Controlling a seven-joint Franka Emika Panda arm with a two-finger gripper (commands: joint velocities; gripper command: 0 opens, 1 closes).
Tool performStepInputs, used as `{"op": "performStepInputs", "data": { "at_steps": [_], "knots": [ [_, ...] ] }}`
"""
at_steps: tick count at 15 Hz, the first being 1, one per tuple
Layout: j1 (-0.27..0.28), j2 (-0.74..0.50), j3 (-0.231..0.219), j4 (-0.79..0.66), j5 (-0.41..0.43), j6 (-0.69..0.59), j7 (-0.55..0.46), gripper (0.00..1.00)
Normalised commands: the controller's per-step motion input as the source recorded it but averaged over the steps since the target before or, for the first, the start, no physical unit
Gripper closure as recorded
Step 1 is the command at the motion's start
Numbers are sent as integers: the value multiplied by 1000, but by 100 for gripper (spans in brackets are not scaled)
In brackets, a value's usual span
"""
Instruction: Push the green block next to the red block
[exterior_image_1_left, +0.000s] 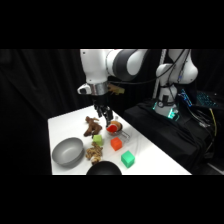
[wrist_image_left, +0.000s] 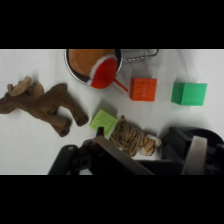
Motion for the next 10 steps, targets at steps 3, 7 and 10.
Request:
{"op": "performStepInputs", "data": {
  "at_steps": [3, 7, 10],
  "knots": [
    [-4, -30, 37, -14, 62, -19, -15, 0],
    [114, -101, 96, -121, 23, 107, 188, 0],
    [181, -91, 121, -130, -8, 159, 292, 0]
  ]
}}
